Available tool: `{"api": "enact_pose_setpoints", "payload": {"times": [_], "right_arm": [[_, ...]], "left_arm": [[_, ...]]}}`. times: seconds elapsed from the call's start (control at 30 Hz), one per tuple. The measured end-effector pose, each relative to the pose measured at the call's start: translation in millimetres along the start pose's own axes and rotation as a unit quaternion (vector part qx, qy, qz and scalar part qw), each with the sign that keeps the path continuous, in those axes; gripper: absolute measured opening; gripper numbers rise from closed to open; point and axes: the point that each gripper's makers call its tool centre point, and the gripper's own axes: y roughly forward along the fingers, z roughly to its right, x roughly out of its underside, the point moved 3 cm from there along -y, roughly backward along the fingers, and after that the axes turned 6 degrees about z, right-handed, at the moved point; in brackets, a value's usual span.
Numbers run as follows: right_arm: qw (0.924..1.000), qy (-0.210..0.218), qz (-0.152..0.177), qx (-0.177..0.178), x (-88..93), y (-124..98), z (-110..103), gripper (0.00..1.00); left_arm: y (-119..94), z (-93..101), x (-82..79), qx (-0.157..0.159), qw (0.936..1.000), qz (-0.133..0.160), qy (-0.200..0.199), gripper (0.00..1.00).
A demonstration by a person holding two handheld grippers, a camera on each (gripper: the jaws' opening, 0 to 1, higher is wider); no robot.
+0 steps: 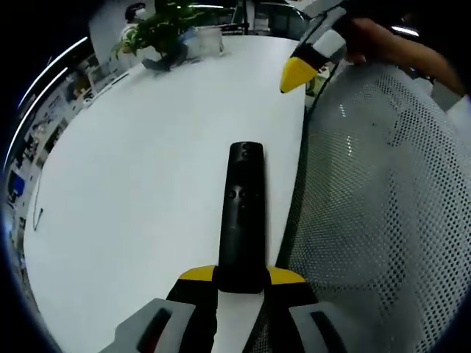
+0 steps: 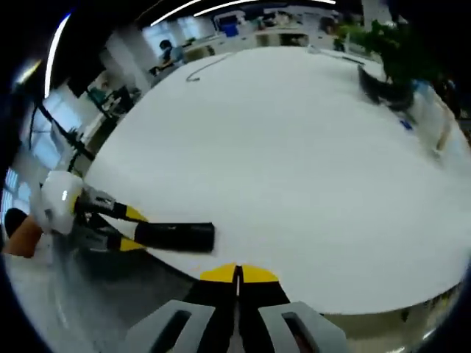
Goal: Press the specified remote control buttons in sequence, fully releasing each button before pressing the next.
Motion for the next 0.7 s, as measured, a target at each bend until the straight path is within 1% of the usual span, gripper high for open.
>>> {"api": "enact_pose_setpoints", "payload": {"times": [0.03, 0.07, 0.1, 0.17, 0.23, 0.27, 0.3, 0.37, 0.43, 0.5, 0.57, 0.6, 0.63, 0.7], "right_arm": [[0.9998, 0.011, -0.007, -0.017, -2.1, 5, -5, 0.0], [0.9994, 0.013, -0.009, -0.03, -4.3, 12, -9, 0.0], [0.9991, 0.013, -0.018, -0.035, -4.5, 20, -11, 0.0], [0.9992, 0.008, -0.027, -0.029, -4.5, 32, -10, 0.0], [0.9993, 0.004, -0.028, -0.022, -5.2, 43, -6, 0.0], [0.9993, 0.008, -0.027, -0.024, -6.0, 46, -5, 0.0], [0.9986, 0.024, -0.023, -0.04, -7.8, 49, -8, 0.0], [0.9977, 0.045, -0.014, -0.049, -11.3, 53, -7, 0.0], [0.9962, 0.058, -0.017, -0.063, -11.9, 54, -7, 0.0], [0.9959, 0.059, -0.027, -0.063, -8.5, 58, -4, 0.0], [0.9963, 0.058, -0.034, -0.054, -3.8, 61, 1, 0.0], [0.9943, 0.076, -0.022, -0.071, -8.5, 58, -2, 0.0], [0.9935, 0.085, -0.027, -0.071, -7.2, 58, 0, 0.0], [0.9937, 0.08, -0.015, -0.077, -6.5, 58, 0, 0.0]], "left_arm": [[0, 0.8, -0.4, -0.002, 1.0, 0.0, -0.001, 0.23], [0, 1.4, -0.2, -0.003, 1.0, 0.001, -0.002, 0.23], [0, 1.6, -0.3, -0.004, 1.0, 0.004, -0.006, 0.23], [0, 2.1, 0.0, -0.005, 0.9999, 0.01, -0.009, 0.23], [0, 2.2, 0.3, -0.006, 0.9998, 0.017, -0.012, 0.23], [0, 2.0, 0.5, -0.005, 0.9997, 0.019, -0.012, 0.23], [0, 1.7, 0.6, -0.005, 0.9996, 0.023, -0.013, 0.23], [0, 1.7, 1.0, -0.005, 0.9995, 0.028, -0.014, 0.23], [0, 2.2, 1.8, -0.008, 0.9991, 0.038, -0.016, 0.23], [-1, 2.9, 1.8, -0.013, 0.9985, 0.049, -0.023, 0.23], [-1, 4.1, 1.8, -0.015, 0.9982, 0.054, -0.022, 0.23], [-1, 3.7, 1.2, -0.016, 0.9982, 0.053, -0.024, 0.23], [0, 4.0, 0.7, -0.016, 0.9982, 0.052, -0.025, 0.23], [0, 3.8, 0.4, -0.016, 0.9983, 0.05, -0.024, 0.24]]}}
